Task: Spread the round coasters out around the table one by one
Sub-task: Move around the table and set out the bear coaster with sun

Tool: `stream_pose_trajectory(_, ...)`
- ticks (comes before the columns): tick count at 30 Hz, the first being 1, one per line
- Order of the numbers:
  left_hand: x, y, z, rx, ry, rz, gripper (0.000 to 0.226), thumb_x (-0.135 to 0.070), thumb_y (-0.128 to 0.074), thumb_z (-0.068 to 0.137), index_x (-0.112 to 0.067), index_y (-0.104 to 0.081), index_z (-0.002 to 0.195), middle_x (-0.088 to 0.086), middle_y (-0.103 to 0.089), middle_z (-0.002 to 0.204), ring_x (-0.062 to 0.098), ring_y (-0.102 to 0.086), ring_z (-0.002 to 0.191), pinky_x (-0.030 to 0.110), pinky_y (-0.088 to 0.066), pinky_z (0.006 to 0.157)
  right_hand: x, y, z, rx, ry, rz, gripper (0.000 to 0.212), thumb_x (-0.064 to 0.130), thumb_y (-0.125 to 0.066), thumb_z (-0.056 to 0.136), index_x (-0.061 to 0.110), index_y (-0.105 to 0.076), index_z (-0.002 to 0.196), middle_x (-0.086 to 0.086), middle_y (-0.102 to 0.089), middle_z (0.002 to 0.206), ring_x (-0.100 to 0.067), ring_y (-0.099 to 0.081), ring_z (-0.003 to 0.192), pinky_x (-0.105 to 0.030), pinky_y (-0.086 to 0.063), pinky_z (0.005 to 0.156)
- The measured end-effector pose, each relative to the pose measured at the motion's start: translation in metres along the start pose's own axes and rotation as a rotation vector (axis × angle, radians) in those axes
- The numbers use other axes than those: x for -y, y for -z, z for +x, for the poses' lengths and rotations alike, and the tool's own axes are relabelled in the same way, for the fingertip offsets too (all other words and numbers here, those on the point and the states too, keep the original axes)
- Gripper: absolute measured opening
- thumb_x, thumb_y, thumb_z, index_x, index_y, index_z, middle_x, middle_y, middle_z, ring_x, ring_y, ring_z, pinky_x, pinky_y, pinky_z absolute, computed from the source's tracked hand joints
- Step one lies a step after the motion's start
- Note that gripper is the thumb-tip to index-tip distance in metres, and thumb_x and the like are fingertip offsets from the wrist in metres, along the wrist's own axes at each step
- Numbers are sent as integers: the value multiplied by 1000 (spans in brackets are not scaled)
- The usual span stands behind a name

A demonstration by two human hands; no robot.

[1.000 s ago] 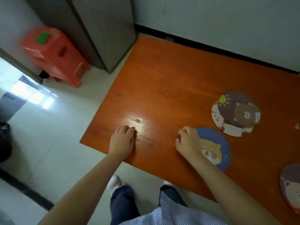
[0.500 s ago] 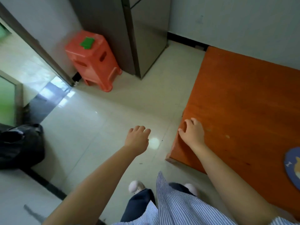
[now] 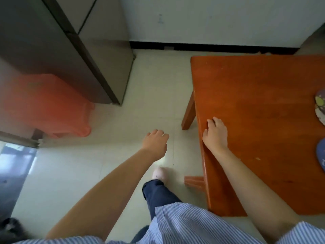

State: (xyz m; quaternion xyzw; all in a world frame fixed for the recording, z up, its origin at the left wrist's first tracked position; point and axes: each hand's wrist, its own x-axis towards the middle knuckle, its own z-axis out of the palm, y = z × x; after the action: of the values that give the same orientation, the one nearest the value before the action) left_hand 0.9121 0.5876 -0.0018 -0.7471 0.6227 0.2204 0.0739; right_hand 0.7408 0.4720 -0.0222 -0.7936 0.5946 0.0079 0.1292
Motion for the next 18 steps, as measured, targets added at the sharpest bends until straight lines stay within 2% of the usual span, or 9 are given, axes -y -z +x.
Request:
stream_pose_trajectory(5,15,45,63,2,-119,70,33,-17,-40,91,-10,-45,122,12,-45,132,29,-36,125,40,-35,99,7,7,16,-15,-112,31,37,23,-57,88,11,-54,123,-10,-51,133,-27,-45,124,-43,-37,106)
stream_pose_trajectory(8,7,66,101,1,-217,119,34,-18,-39,91,-10,-45,124,12,-45,133,28,-37,126,40,-36,100,4,11,26,8,-174,79,29,24,-53,90,13,-57,117,-9,-55,125,-25,-48,116,-39,-39,101)
stream_pose_trajectory(13,-19,90,167,38,-444,196,35,-18,-39,91,-9,-46,124,13,-46,134,29,-38,126,42,-36,100,-12,18,48,-31,-373,115,32,22,-49,92,13,-53,122,-11,-49,132,-27,-40,125,-41,-34,107)
stream_pose_trajectory(18,-46,103,225,29,-737,276,31,-19,-42,89,-6,-51,116,14,-52,124,29,-44,117,40,-42,92,-31,27,65,-80,-587,172,34,17,-48,91,7,-54,122,-15,-48,135,-30,-39,128,-43,-34,107)
